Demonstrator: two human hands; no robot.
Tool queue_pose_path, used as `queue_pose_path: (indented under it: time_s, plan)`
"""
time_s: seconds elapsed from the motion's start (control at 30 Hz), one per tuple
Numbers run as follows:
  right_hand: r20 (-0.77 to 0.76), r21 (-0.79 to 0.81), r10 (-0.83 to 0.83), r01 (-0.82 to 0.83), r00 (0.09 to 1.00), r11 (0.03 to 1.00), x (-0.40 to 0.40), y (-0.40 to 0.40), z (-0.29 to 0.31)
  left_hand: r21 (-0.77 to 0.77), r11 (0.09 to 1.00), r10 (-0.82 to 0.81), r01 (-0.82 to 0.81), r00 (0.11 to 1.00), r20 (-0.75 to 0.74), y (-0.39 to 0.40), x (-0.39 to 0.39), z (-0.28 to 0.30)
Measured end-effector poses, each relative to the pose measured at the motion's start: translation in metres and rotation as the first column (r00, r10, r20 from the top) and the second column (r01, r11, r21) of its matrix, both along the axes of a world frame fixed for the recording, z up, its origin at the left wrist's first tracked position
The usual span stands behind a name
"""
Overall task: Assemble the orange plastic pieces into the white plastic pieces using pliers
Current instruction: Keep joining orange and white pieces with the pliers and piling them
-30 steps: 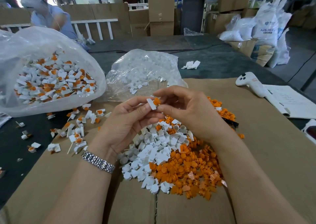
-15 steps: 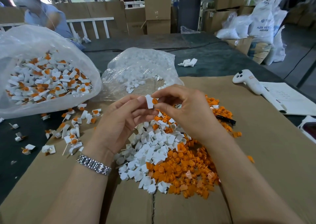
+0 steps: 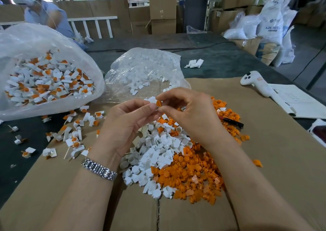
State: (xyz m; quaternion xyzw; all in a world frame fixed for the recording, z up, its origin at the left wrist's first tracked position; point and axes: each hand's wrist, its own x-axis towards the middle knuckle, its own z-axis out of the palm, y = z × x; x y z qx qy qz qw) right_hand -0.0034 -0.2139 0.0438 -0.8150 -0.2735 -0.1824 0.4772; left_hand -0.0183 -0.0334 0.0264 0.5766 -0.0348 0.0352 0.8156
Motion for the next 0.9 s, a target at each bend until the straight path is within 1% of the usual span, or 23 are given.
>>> queue_pose_path:
  time_s: [0.1,0.27,0.33,0.37,0.4,0.43,0.47,0.5,0.53,0.57,0.63,0.7,0.77,0.83,0.9]
  plan:
    - [0.003,-0.013,0.002,-0.002,1.0,1.0,0.0,0.001,-0.001,0.009,1.0,-0.01,0.009,1.0,0.003,0.0,-0.001,0.0]
    - [-0.009,-0.074,0.013,-0.014,1.0,0.997,0.001,0.0,-0.001,0.079,0.997,0.01,-0.009,1.0,-0.004,-0.001,0.0,0.001]
    - [-0.05,-0.152,-0.047,0.039,0.998,0.988,0.005,-0.003,-0.001,0.095,0.995,0.045,-0.043,0.999,-0.029,0.0,0.0,0.0]
    - [-0.069,-0.225,-0.132,0.113,0.989,0.968,0.008,-0.008,-0.001,0.098,0.993,0.068,-0.063,0.997,-0.045,0.001,0.001,0.0]
    - [-0.068,-0.334,-0.253,0.217,0.965,0.917,0.011,-0.014,-0.002,0.095,0.992,0.089,-0.083,0.994,-0.061,0.001,0.001,0.0]
    - [-0.059,-0.467,-0.386,0.316,0.921,0.826,0.014,-0.021,-0.004,0.089,0.991,0.104,-0.097,0.992,-0.074,0.002,0.001,0.0]
    - [-0.064,-0.594,-0.499,0.369,0.864,0.715,0.015,-0.027,-0.006,0.083,0.991,0.114,-0.107,0.99,-0.084,0.003,0.001,0.0]
    - [-0.089,-0.695,-0.577,0.365,0.812,0.62,0.016,-0.033,-0.007,0.08,0.99,0.12,-0.113,0.989,-0.089,0.003,0.001,-0.001]
    - [-0.119,-0.764,-0.62,0.327,0.776,0.556,0.017,-0.036,-0.009,0.078,0.99,0.12,-0.113,0.989,-0.092,0.004,0.002,-0.001]
    - [-0.137,-0.804,-0.637,0.29,0.759,0.518,0.017,-0.038,-0.011,0.074,0.991,0.115,-0.108,0.989,-0.092,0.005,0.002,-0.001]
    - [-0.12,-0.836,-0.641,0.271,0.758,0.477,0.016,-0.037,-0.013,0.051,0.995,0.09,-0.085,0.991,-0.095,0.005,0.003,-0.002]
    - [-0.092,-0.848,-0.638,0.275,0.765,0.452,0.016,-0.035,-0.014,0.03,0.998,0.065,-0.062,0.993,-0.103,0.005,0.003,-0.003]
    - [-0.08,-0.844,-0.632,0.284,0.771,0.454,0.016,-0.033,-0.013,0.033,0.998,0.056,-0.053,0.993,-0.106,0.005,0.003,-0.003]
    - [-0.085,-0.811,-0.627,0.312,0.774,0.495,0.017,-0.033,-0.013,0.024,0.998,0.061,-0.059,0.993,-0.098,0.005,0.002,-0.003]
    - [-0.095,-0.746,-0.622,0.358,0.778,0.562,0.018,-0.034,-0.011,0.003,0.997,0.073,-0.073,0.993,-0.092,0.004,0.003,-0.002]
